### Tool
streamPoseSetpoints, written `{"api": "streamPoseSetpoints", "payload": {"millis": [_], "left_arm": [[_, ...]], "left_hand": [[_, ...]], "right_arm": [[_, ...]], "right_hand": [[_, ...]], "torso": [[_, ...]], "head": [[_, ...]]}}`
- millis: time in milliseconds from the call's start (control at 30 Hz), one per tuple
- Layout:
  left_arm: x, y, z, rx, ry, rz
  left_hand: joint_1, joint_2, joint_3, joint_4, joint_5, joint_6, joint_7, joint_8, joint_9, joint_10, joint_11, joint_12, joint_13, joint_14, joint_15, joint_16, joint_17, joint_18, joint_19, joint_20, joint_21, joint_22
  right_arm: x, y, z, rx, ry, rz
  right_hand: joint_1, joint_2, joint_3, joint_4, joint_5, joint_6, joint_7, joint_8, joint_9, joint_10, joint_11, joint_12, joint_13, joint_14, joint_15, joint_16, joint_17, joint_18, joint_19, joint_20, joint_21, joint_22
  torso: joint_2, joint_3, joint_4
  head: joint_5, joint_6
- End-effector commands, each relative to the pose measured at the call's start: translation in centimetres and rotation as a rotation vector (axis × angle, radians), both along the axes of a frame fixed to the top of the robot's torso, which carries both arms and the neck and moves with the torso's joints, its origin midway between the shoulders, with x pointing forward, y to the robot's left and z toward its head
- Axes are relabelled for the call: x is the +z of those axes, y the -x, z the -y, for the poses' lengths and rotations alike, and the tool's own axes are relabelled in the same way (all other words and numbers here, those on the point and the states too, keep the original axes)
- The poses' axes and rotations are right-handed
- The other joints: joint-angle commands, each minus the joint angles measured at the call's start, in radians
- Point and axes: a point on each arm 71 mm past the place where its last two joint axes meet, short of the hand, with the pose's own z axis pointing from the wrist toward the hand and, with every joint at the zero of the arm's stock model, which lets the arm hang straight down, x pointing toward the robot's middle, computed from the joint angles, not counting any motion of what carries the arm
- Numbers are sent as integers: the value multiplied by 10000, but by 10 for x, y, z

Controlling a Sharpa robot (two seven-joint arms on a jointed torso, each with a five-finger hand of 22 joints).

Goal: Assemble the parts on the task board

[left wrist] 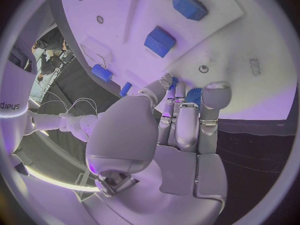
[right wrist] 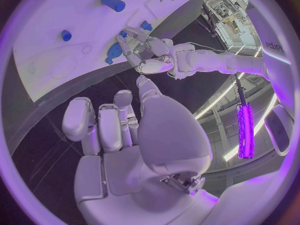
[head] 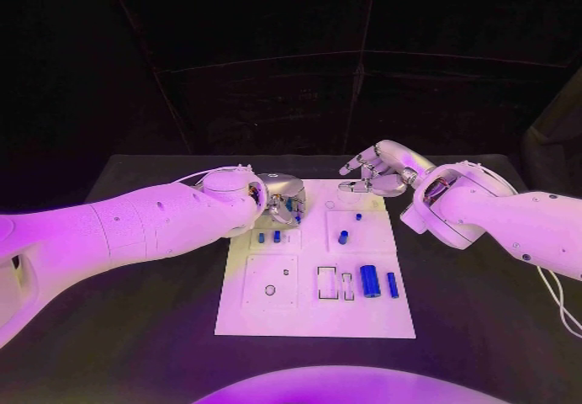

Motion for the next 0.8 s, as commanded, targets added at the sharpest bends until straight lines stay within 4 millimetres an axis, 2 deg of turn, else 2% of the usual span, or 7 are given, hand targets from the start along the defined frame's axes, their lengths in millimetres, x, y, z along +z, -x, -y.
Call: {"api": "streamPoseSetpoints", "payload": {"millis": [33, 167, 300, 567, 800], "left_arm": [[-5, 1, -2, 35, -299, -150], [-4, 1, -3, 78, -48, 73], [-1, 2, -5, 38, 247, 301], [11, 10, -10, 28, 1167, 426], [24, 14, -27, 332, 1663, 516]], "left_hand": [[51, 115, 140, -49, -54, 132, 7, -64, -20, 135, -22, -49, -32, 220, -66, 65, -10, -113, 108, -21, 166, 177], [128, 176, 319, -120, -54, 204, 27, -93, -43, 290, -32, -97, -72, 232, -82, 69, -36, -130, 133, -41, 281, 294], [100, 144, 495, -180, -55, 247, 56, -176, -90, 394, -12, -245, -157, 241, -69, 68, -80, -151, 141, -44, 387, 406], [-4, 69, 753, -251, -55, 372, 65, -288, -153, 579, -6, -485, -286, 245, -63, 65, -153, -166, 129, -40, 521, 557], [-25, 57, 768, -250, -55, 380, 67, -300, -159, 592, -3, -507, -297, 243, -61, 61, -167, -172, 134, -39, 553, 593]], "right_arm": [[1, 0, -1, 69, -30, 24], [1, 0, -1, 67, -32, 28], [1, 0, -1, 51, -26, 28], [1, -1, 1, 11, -8, 28], [1, -1, 2, -20, 6, 28]], "right_hand": [[-28, 101, -27, 6, 64, -31, -12, 48, 8, -21, -4, -28, 13, 290, -15, -16, 13, 140, -69, 13, -39, 8], [-28, 101, -27, 6, 64, -31, -12, 48, 8, -21, -4, -28, 13, 290, -15, -16, 13, 140, -69, 13, -39, 8], [-28, 101, -27, 6, 64, -31, -12, 48, 8, -21, -4, -28, 13, 290, -15, -16, 13, 140, -69, 13, -39, 8], [-28, 101, -27, 6, 64, -31, -12, 48, 8, -21, -4, -28, 13, 290, -15, -16, 13, 140, -69, 13, -39, 8], [-28, 101, -27, 6, 64, -31, -12, 48, 8, -21, -4, -28, 13, 290, -15, -16, 13, 140, -69, 13, -39, 8]], "torso": [[-1, -1, -2], [-4, 1, -6], [-8, -4, 9], [-2, -4, -10], [-12, -10, 38]], "head": [[-5, 5], [-27, 45], [-34, 79], [-38, 114], [-17, 140]]}}
